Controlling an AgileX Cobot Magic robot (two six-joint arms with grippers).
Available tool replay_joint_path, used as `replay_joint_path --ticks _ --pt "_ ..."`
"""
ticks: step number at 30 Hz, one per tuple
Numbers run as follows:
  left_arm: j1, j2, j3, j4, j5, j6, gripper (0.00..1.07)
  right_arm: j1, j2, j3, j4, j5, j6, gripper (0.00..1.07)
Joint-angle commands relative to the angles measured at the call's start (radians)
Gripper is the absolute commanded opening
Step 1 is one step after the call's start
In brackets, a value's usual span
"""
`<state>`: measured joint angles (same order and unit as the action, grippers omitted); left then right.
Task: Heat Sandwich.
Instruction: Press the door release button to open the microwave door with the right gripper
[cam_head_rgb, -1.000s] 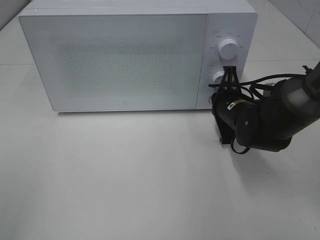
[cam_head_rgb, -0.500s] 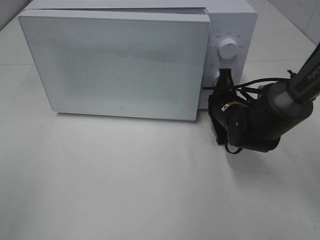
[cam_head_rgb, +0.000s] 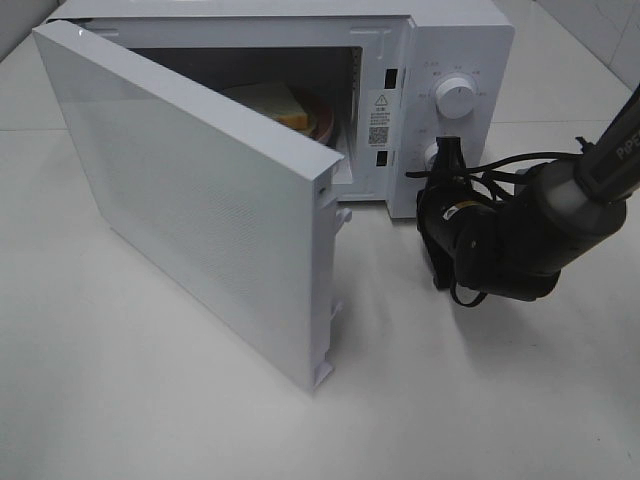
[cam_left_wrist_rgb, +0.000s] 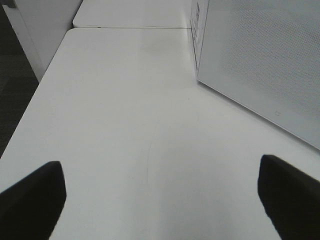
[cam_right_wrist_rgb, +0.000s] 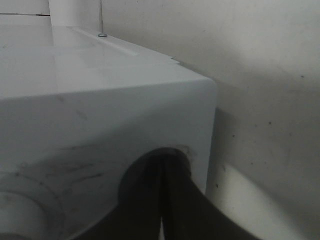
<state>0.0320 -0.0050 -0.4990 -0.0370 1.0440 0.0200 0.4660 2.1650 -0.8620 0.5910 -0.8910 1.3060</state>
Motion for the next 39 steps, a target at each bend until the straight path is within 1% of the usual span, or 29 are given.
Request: replay_joint_path --ticks 1,18,23,32,39 --pt "0.005 -0.026 0.004 0.0 -0.009 0.0 0.98 -0.038 0.0 -0.083 -0.065 -0.144 -0.015 0.02" --pt "0.005 -0.026 0.004 0.0 -0.009 0.0 0.98 -0.037 -0.002 -0.081 -0.086 -0.107 -0.005 0.0" --pt "0.005 -0.026 0.004 0.0 -0.009 0.0 0.98 -0.037 -0.022 -0.075 -0.089 -0.051 -0.003 0.0" --pt "0.005 -0.026 0.004 0.0 -0.009 0.0 0.98 -0.037 -0.062 -0.007 -0.097 0.026 -0.002 0.0" --pt "0.005 -0.026 0.004 0.0 -0.009 0.0 0.98 -0.037 -0.106 0.056 -0.172 0.096 -0.003 0.0"
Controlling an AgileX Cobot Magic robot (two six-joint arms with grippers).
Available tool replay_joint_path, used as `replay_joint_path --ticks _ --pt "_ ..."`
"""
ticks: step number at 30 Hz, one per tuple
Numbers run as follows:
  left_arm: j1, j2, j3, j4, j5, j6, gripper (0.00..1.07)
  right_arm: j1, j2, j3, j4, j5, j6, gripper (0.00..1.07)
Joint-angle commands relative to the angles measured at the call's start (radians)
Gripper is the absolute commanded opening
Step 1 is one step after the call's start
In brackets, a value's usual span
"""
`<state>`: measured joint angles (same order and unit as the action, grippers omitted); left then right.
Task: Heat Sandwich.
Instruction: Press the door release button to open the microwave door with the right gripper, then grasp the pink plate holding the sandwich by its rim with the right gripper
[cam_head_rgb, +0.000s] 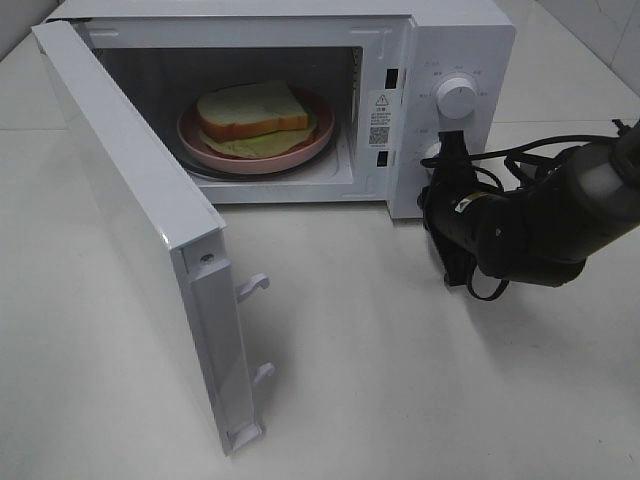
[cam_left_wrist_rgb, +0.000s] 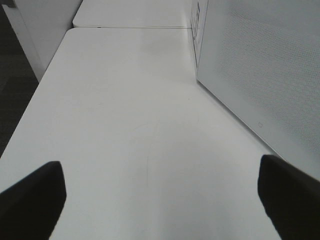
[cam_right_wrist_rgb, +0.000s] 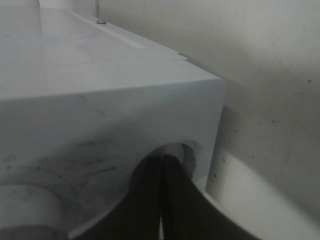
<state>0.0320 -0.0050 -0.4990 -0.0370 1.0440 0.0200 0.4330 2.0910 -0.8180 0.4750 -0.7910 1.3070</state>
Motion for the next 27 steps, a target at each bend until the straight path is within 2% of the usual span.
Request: replay_joint_path --ticks 1,14,18,20,27 --pt "0.005 -0.026 0.004 0.0 -0.009 0.0 0.98 -0.004 -0.04 0.02 -0.063 0.0 -0.004 0.0" --pt "0.005 -0.026 0.004 0.0 -0.009 0.0 0.98 -0.004 -0.205 0.161 -0.074 0.161 -0.093 0.02" --pt "0.005 -0.026 0.004 0.0 -0.009 0.0 0.98 -0.004 -0.291 0.189 -0.074 0.307 -0.191 0.03" --pt "0.005 -0.026 0.004 0.0 -0.009 0.0 0.98 -0.004 -0.341 0.189 -0.072 0.451 -0.296 0.04" --pt "0.005 -0.026 0.004 0.0 -0.009 0.0 0.98 -0.004 -0.43 0.189 -0.076 0.664 -0.552 0.05"
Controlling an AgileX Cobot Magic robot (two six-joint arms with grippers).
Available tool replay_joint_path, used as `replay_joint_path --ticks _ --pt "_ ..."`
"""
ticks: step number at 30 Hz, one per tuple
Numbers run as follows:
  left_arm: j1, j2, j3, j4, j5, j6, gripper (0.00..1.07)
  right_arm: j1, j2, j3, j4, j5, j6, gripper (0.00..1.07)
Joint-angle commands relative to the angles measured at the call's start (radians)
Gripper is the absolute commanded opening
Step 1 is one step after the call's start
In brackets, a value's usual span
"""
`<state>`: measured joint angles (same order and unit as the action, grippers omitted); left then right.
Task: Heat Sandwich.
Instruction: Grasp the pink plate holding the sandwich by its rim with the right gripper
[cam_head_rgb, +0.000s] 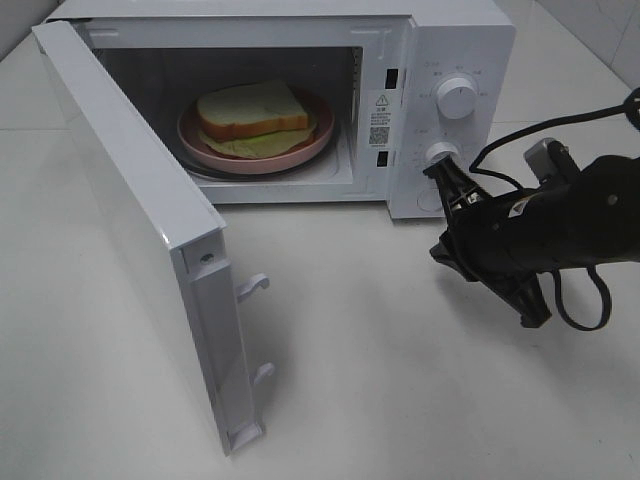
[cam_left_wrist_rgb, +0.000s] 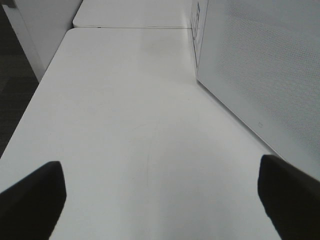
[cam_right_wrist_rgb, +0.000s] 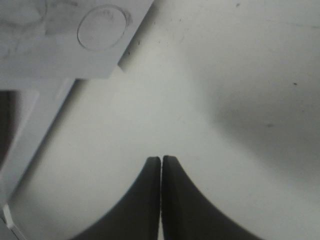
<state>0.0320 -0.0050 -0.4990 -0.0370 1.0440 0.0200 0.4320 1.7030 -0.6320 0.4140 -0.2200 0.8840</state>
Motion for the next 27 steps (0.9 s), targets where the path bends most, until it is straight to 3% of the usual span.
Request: replay_joint_path --ticks 1,6,16,27 --pt "0.005 -0.026 0.004 0.0 -0.009 0.0 0.98 -0.003 -0.057 0.002 -0.024 0.12 -0.175 0.05" --pt "0.005 -0.026 0.004 0.0 -0.009 0.0 0.98 -0.003 -0.155 0.002 -0.112 0.262 -0.349 0.07" --pt "0.005 -0.026 0.004 0.0 -0.009 0.0 0.98 -0.003 -0.278 0.001 -0.275 0.505 -0.48 0.08" --pt "0.005 -0.026 0.004 0.0 -0.009 0.0 0.98 -0.003 -0.288 -0.091 -0.327 0.78 -0.788 0.08"
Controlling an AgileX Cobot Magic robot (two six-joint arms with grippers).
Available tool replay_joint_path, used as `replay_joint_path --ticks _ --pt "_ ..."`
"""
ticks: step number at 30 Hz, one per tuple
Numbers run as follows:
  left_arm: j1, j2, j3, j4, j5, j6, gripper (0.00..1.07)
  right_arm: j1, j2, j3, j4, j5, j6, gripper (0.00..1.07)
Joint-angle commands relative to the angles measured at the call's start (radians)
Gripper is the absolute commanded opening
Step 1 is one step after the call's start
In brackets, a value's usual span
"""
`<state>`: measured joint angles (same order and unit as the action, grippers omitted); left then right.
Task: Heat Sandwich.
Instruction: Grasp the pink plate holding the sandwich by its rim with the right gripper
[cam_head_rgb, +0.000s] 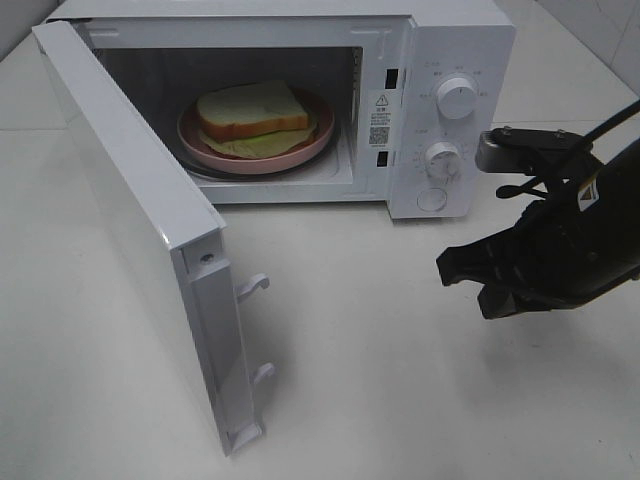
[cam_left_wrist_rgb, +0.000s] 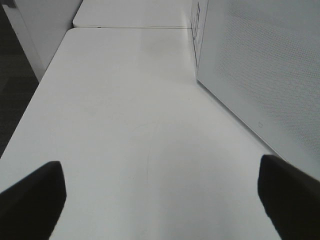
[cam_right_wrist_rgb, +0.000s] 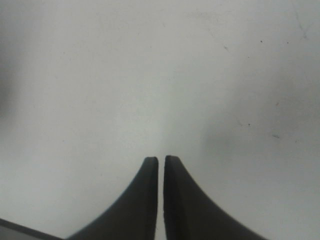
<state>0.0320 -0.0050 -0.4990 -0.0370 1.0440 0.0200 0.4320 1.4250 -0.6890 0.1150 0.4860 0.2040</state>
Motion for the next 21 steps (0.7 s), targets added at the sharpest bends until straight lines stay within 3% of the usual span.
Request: replay_joint_path --ticks 1,7,15,21 --pt "0.005 -0.026 0.004 0.0 -0.009 0.0 0.98 -0.003 -0.01 -0.047 -0.033 0.102 -0.159 0.09" --pt "0.005 -0.026 0.004 0.0 -0.009 0.0 0.98 -0.003 -0.01 -0.113 -0.035 0.226 -0.594 0.1" --pt "0.005 -0.026 0.004 0.0 -0.009 0.0 0.98 -0.003 -0.01 -0.123 -0.096 0.232 -1.111 0.11" --pt "0.005 -0.026 0.004 0.0 -0.009 0.0 0.98 -0.003 -0.01 -0.123 -0.171 0.233 -1.297 0.19"
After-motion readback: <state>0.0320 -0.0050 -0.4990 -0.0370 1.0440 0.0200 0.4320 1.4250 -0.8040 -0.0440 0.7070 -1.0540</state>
